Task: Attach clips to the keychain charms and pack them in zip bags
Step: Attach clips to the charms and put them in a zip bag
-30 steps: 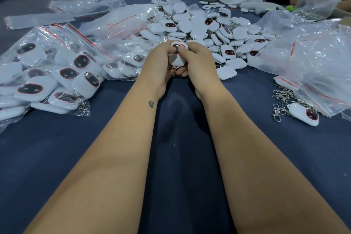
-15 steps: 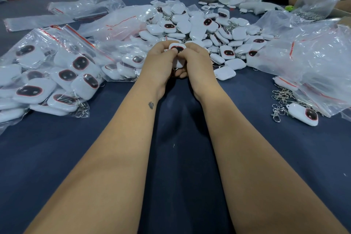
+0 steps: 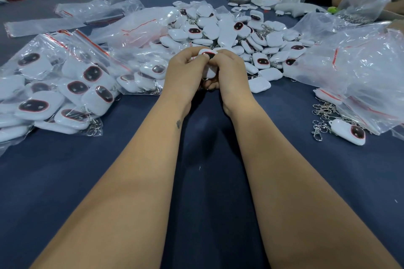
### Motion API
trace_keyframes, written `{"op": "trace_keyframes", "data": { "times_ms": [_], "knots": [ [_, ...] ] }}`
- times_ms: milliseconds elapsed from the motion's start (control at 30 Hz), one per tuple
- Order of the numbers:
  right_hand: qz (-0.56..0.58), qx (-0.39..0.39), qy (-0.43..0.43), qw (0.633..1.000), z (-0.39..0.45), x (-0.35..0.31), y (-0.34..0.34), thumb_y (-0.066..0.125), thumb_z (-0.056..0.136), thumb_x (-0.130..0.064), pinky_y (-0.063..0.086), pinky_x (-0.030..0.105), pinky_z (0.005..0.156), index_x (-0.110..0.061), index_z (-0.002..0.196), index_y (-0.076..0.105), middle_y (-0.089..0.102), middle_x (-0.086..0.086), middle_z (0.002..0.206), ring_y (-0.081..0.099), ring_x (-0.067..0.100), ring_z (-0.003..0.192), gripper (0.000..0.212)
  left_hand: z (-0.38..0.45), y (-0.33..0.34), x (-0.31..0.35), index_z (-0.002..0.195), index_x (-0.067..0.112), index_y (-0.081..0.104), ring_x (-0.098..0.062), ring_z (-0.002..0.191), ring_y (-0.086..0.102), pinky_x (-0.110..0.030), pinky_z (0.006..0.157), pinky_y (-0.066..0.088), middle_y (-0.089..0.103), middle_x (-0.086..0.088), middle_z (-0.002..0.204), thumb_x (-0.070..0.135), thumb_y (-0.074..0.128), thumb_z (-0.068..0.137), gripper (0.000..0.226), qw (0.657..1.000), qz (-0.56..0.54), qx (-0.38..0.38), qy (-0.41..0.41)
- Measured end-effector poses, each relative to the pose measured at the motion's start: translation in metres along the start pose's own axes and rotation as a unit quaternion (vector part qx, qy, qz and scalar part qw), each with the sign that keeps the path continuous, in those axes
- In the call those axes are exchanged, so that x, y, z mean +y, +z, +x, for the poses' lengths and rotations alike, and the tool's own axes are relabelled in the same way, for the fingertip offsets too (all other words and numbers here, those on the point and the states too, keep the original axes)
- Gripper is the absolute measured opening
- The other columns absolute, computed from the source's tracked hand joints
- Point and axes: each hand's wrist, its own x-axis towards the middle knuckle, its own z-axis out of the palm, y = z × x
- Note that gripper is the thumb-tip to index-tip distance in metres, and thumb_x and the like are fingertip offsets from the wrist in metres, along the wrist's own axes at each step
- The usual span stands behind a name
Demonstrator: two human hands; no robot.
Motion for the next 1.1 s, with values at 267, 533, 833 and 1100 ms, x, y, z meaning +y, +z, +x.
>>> {"op": "trace_keyframes", "data": {
  "times_ms": [267,533,833,1100],
  "knots": [
    [0.093,0.084,0.025,0.992,0.009,0.0,-0.004,0.043,0.088,-0.005,0.043,0.025,0.048,-0.006,0.087,0.051,0.062,0.017,0.079,0.056,0.018,0.045,0.008,-0.006,0.0,0.01,0.092,0.018,0.07,-0.018,0.07,0.067,-0.029,0.066,0.052,0.073,-0.004,0.083,0.011,0.046,0.093,0.025,0.994,-0.022,0.083,0.072],
    [0.112,0.066,-0.002,0.992,0.009,0.001,-0.003,0.047,0.09,0.001,0.055,0.033,0.077,-0.009,0.092,0.05,0.06,0.013,0.092,0.064,0.025,0.08,0.011,-0.005,-0.016,0.008,0.099,0.029,0.061,0.0,0.074,0.055,-0.021,0.065,0.039,0.061,0.016,0.084,0.022,0.054,0.085,0.018,0.933,0.274,0.197,0.128],
    [0.192,-0.024,-0.006,0.981,0.004,-0.001,0.002,0.05,0.091,0.007,0.058,0.037,0.085,-0.008,0.089,0.052,0.061,0.016,0.09,0.069,0.031,0.083,0.015,-0.001,-0.018,0.004,0.126,0.013,0.06,-0.02,0.106,0.06,-0.023,0.08,0.041,0.063,0.001,0.109,0.012,0.058,0.083,0.043,0.913,0.361,0.165,0.095],
    [-0.015,0.026,-0.025,0.999,0.0,0.008,0.006,0.071,0.084,-0.004,0.054,0.049,0.089,-0.012,0.098,0.051,0.068,0.02,0.091,0.066,0.032,0.081,0.026,-0.006,-0.01,0.012,0.098,0.021,0.067,0.003,0.072,0.056,-0.009,0.067,0.044,0.06,0.015,0.079,0.01,0.054,0.083,0.023,0.954,0.182,0.192,0.141]
  ]
}}
